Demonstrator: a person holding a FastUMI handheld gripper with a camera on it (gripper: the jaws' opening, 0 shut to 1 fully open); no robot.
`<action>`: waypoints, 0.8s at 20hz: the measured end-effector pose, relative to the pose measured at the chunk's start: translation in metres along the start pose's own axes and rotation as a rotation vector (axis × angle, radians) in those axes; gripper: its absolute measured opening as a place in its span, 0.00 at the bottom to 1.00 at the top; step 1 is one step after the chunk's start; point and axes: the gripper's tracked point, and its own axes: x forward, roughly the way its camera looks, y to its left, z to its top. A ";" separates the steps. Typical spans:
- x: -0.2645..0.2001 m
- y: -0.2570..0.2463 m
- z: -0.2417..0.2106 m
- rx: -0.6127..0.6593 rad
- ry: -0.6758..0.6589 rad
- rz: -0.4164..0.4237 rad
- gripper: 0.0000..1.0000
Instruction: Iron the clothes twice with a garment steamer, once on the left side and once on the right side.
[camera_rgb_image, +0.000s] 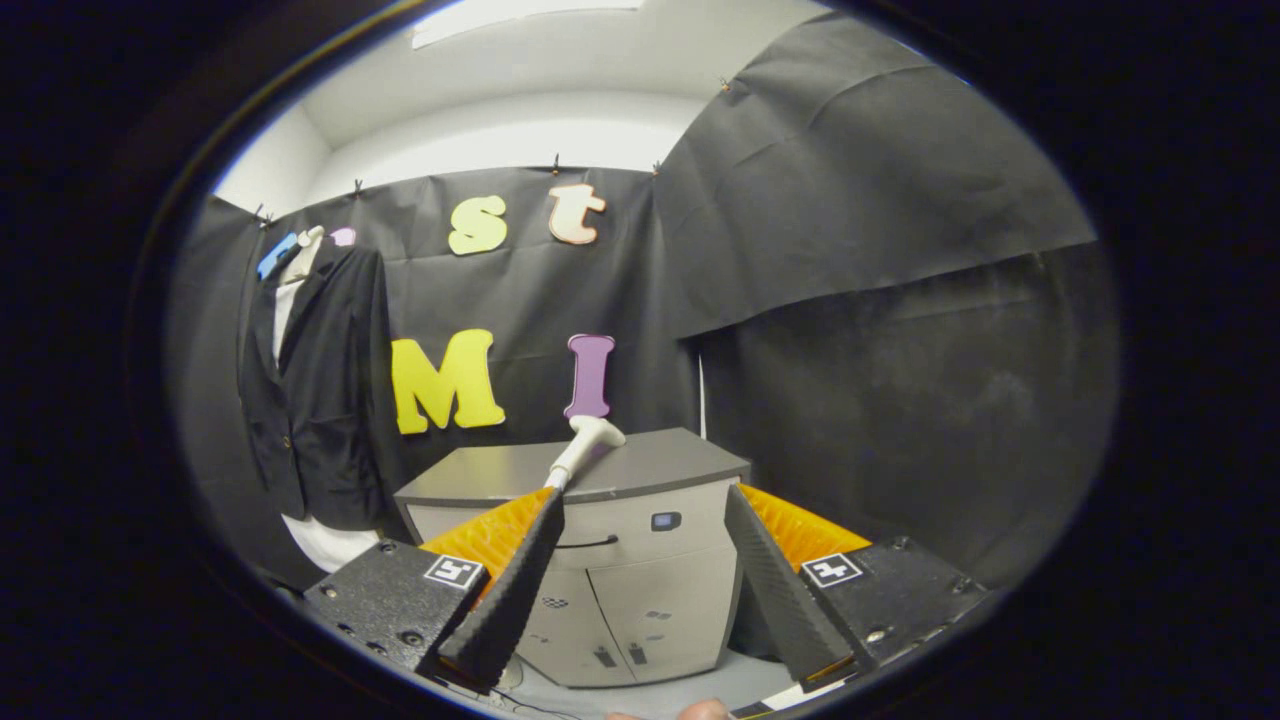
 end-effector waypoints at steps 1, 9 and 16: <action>0.000 0.000 0.002 0.000 -0.002 -0.002 1.00; -0.001 0.019 0.004 -0.011 0.008 0.004 1.00; -0.001 0.055 0.008 -0.007 0.029 -0.013 1.00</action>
